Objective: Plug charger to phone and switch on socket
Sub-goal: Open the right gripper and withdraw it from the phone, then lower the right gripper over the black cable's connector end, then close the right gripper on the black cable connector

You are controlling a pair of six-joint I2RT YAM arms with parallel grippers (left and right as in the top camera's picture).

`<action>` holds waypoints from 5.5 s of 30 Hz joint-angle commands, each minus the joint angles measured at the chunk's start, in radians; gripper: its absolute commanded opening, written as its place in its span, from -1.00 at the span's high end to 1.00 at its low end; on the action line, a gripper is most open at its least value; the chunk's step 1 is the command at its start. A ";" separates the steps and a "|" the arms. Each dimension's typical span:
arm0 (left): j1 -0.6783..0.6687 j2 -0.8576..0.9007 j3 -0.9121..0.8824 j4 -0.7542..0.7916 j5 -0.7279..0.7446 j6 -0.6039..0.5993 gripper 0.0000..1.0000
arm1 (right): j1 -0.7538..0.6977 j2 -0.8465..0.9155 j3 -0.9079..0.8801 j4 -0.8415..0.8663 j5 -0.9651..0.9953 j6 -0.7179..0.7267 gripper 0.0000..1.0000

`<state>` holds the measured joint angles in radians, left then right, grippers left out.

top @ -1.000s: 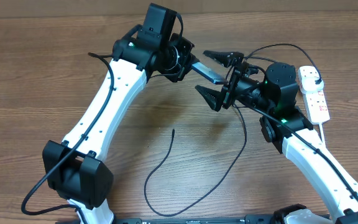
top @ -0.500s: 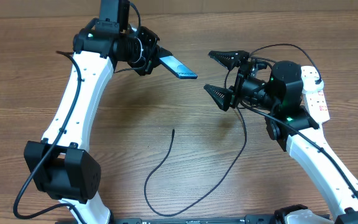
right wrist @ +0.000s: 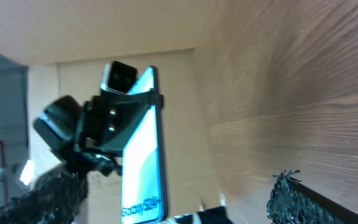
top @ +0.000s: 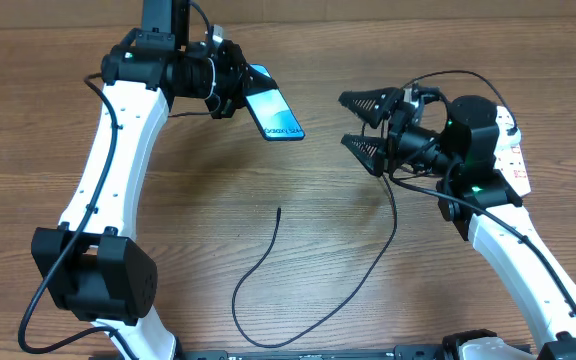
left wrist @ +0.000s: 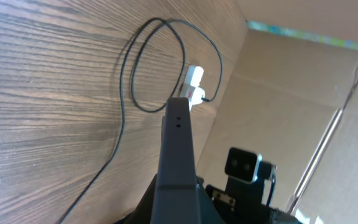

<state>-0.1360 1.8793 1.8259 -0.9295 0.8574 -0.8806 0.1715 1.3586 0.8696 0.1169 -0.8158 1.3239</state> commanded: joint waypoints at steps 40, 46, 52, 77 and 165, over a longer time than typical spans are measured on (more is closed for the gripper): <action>0.171 -0.015 0.016 -0.023 0.265 0.208 0.91 | 0.321 0.089 0.344 -0.820 0.702 -0.444 -0.98; 0.171 -0.015 0.016 -0.023 0.261 0.209 0.92 | 0.406 0.195 0.343 -0.917 0.765 -0.464 -0.99; 0.171 -0.015 0.016 -0.023 0.249 0.209 0.92 | 0.457 0.216 0.340 -0.934 0.808 -0.462 -0.99; 0.188 -0.015 0.016 0.026 0.243 0.208 0.92 | 0.618 0.392 0.328 -0.878 0.815 -0.484 -0.99; 0.269 -0.015 0.016 0.103 0.262 0.171 0.91 | 0.654 0.758 0.557 -1.043 0.886 -0.435 -0.06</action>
<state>0.1310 1.8793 1.8259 -0.8299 1.0813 -0.7033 0.8207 2.0693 1.4223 -0.9310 0.0597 0.8867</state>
